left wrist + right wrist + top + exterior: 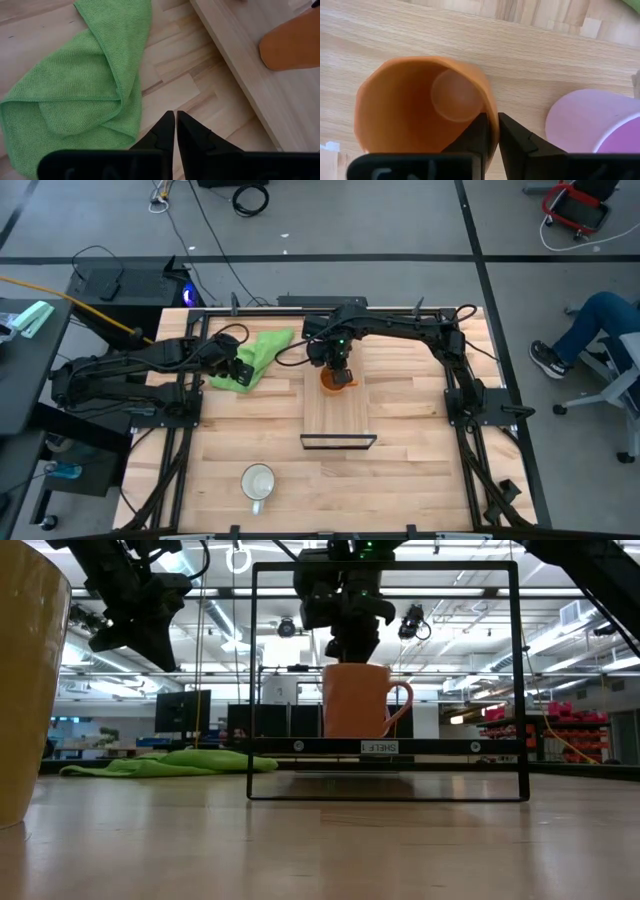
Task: Stack small to large cups/mugs on shelf
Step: Put the orange mug on the shelf
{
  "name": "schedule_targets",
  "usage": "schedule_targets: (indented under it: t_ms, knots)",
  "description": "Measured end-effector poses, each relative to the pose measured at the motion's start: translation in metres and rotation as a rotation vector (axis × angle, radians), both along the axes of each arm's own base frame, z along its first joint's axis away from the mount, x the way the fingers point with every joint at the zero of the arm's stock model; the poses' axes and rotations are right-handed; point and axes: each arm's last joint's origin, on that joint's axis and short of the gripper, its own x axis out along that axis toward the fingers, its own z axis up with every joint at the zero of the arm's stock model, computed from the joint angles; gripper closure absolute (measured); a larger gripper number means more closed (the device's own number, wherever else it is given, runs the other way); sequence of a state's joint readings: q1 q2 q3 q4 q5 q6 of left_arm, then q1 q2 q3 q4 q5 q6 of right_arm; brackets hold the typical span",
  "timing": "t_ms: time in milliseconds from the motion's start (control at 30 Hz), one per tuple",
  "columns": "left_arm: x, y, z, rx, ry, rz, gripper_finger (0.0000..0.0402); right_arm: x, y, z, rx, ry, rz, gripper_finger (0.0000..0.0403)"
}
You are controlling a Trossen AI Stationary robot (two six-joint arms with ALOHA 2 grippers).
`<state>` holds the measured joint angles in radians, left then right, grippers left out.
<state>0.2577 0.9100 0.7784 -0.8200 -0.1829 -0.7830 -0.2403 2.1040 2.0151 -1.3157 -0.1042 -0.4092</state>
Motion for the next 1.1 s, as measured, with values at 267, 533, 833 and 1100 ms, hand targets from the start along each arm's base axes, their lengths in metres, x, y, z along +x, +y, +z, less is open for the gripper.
schedule_targets:
  t_ms: [267, 533, 833, 1100]
  knots:
    - [0.000, 0.000, 0.000, -0.007, -0.004, 0.010, 0.0371, 0.001, 0.000, 0.000, -0.001, -0.006, -0.001, 0.0351]
    - [0.000, 0.000, 0.000, -0.007, -0.004, 0.010, 0.0368, 0.001, 0.000, 0.000, 0.001, -0.006, -0.007, 0.0339]
    - [0.000, 0.000, 0.000, -0.006, -0.004, 0.008, 0.0366, -0.002, -0.003, 0.008, -0.032, -0.023, -0.029, 0.0338]
    - [0.000, 0.000, 0.000, -0.007, -0.005, 0.010, 0.0361, -0.005, -0.006, 0.040, -0.045, -0.086, -0.068, 0.0338]
